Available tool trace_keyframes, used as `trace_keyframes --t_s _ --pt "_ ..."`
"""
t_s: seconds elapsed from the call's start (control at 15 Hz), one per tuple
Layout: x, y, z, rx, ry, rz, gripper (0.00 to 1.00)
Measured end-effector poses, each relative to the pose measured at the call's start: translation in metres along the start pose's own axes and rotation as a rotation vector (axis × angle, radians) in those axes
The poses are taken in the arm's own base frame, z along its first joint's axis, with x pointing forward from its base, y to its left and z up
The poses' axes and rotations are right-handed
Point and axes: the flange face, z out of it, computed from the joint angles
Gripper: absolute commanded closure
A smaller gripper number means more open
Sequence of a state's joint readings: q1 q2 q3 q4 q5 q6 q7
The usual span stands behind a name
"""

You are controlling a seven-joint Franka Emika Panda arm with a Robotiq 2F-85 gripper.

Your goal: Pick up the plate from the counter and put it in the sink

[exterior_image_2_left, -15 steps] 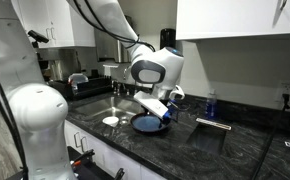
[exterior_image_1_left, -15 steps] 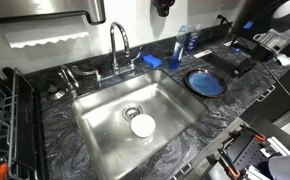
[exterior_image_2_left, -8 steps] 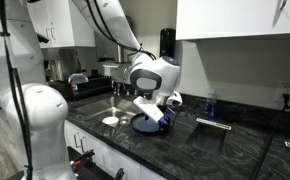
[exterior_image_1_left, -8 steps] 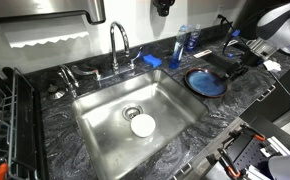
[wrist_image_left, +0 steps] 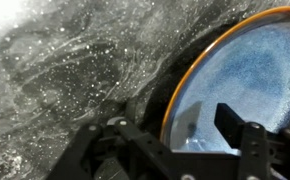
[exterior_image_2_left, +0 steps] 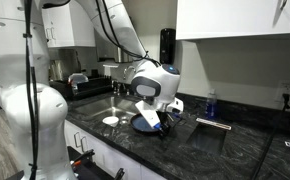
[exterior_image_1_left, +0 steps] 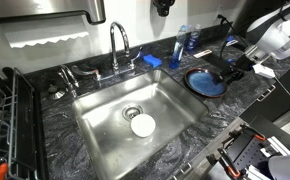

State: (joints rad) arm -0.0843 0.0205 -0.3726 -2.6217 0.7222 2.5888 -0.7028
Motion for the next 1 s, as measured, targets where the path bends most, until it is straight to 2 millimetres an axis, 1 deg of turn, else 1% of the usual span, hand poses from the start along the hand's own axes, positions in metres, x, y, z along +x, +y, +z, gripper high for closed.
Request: trace_keyframes --t_s 0.2,0.47,0.53,0.6,0.8,0.93,1.0 --pt "0.0031 0.0034 0.0024 0.043 0.039 0.088 0.69" --pt "0.0041 0.0073 0.0073 0.077 0.072 0.148 0.98" --pt "0.0035 0.0085 0.0097 0.080 0.072 0.154 0.98" --pt "0.0052 0.0086 0.0090 0.086 0.079 0.160 0.95" --pt "0.0077 0.0073 0.0086 0.090 0.082 0.161 0.96" --pt "0.0090 0.0058 0.0078 0.096 0.084 0.154 0.99" --pt "0.0092 0.0041 0.0074 0.105 0.085 0.147 0.98"
